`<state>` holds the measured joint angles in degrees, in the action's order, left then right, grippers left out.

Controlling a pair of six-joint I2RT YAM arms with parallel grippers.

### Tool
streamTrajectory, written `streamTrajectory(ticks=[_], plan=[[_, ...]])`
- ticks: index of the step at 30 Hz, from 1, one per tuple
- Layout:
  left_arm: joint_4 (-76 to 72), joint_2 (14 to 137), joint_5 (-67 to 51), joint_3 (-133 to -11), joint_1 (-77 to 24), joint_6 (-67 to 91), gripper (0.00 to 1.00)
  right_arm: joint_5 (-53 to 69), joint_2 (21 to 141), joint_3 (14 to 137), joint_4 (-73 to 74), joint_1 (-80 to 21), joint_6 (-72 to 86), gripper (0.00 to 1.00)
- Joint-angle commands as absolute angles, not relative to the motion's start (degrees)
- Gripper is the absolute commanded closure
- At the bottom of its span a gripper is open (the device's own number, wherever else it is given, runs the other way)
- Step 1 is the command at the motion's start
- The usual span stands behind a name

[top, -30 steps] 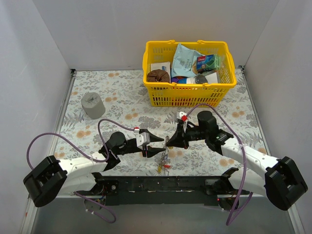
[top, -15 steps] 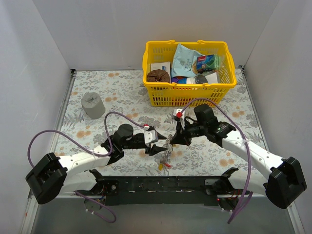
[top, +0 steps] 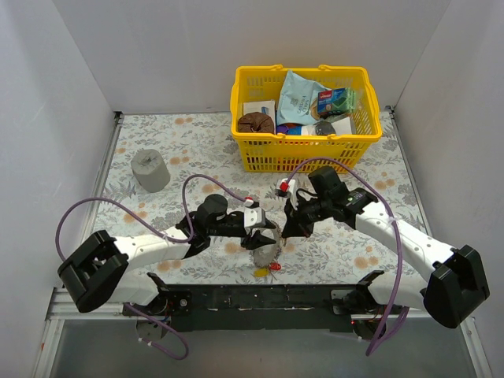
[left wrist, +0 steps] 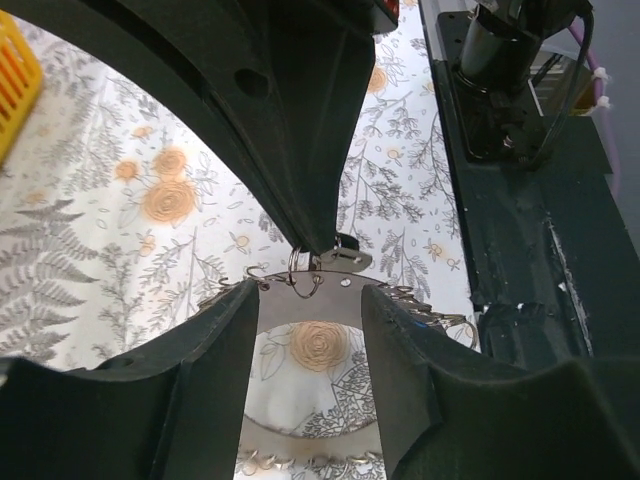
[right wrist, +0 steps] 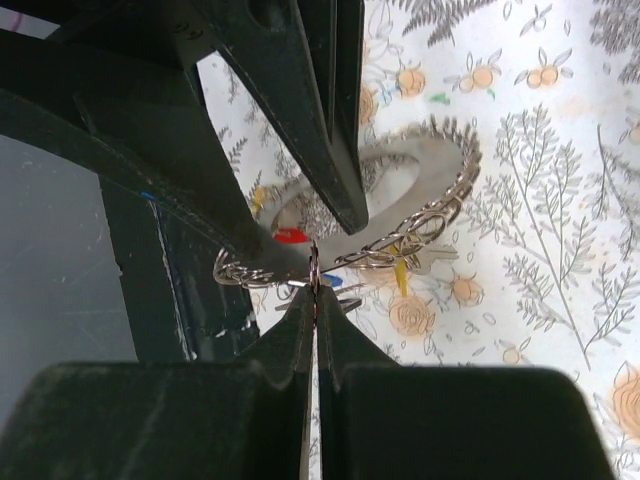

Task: Put the keys on the keyring

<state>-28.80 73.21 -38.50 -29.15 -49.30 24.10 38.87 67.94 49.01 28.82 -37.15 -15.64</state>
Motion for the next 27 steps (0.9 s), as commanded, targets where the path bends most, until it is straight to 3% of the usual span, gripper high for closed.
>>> streamTrajectory(ticks=[1,7,17,27], plan=[[-31.64,75.06,-42.54,-31.90,-48.96,25.40,0.56,36.66,67.85,51.77,33.40,-37.09,-17.14,0.99],[-35.33,76.81,-44.29,-32.08,-48.34,27.07,0.56,35.60,67.76,51.50,33.84,-37.79,-16.96,0.99],[-34.89,83.49,-50.27,-36.73,-47.81,29.53,0.69,34.81,66.89,51.24,33.22,-38.50,-16.88,0.99],[-32.61,84.73,-50.98,-37.71,-47.81,28.56,0.75,33.93,65.66,50.63,32.34,-38.50,-16.52,0.99]])
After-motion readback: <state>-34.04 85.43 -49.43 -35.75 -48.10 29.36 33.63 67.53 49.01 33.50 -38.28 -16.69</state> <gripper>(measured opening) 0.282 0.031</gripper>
